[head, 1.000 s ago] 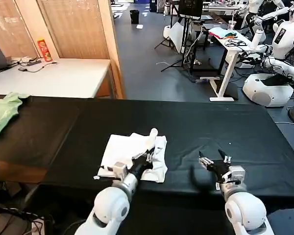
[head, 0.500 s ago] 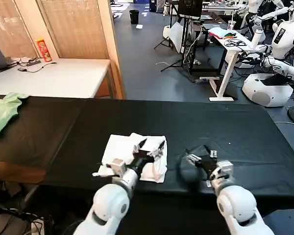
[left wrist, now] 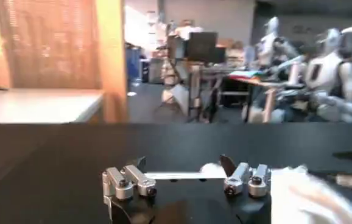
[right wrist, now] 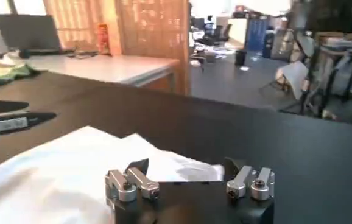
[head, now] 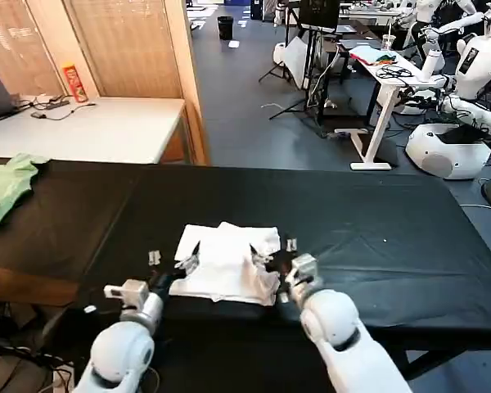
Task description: Fold and organize the clothes.
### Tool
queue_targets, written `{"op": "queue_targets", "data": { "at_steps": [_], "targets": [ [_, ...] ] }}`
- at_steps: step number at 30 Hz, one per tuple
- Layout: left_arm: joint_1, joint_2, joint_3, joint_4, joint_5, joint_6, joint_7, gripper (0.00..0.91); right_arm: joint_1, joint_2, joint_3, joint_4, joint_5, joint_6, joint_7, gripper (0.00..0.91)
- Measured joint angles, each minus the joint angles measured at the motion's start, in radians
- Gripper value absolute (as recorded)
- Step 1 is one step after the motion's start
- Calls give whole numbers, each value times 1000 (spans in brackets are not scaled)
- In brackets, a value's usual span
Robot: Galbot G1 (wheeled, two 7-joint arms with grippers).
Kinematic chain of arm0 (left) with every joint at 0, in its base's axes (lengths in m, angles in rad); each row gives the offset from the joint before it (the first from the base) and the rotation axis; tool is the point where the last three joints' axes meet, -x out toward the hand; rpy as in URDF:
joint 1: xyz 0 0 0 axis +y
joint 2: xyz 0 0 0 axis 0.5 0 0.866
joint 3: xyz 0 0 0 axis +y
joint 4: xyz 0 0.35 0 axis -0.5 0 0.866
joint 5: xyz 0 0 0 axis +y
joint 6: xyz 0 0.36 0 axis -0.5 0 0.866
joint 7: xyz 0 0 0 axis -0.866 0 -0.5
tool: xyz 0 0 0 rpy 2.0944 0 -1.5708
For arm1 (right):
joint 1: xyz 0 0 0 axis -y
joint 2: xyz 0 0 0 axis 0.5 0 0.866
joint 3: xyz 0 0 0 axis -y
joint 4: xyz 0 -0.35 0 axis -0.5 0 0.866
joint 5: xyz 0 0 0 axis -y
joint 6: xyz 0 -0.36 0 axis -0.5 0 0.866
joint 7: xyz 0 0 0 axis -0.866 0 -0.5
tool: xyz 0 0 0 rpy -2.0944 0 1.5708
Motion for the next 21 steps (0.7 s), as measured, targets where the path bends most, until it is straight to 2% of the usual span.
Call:
{"op": "queue_targets", "data": {
  "at_steps": [4,8,10,15,21],
  "targets": [
    [-4,-5,-14,13,-46,1,3,878,-37,-12,35,31,-100,-41,53,878],
    [-19,-17,-19,35,-95,3,13,878,-98,-19,104,90,-123,-58,89,878],
    [-27,-23,-20,46,-130,6,18,878,-130,-18,139,120,-116,-44,96,878],
    [-44,-32,-27,77,-241,18,34,878,-202,-14,203,189,-43,41,84,878],
    [-56,-40,-50,119,-371,33,32,878,-254,-13,232,237,-23,76,66,878]
  ]
}}
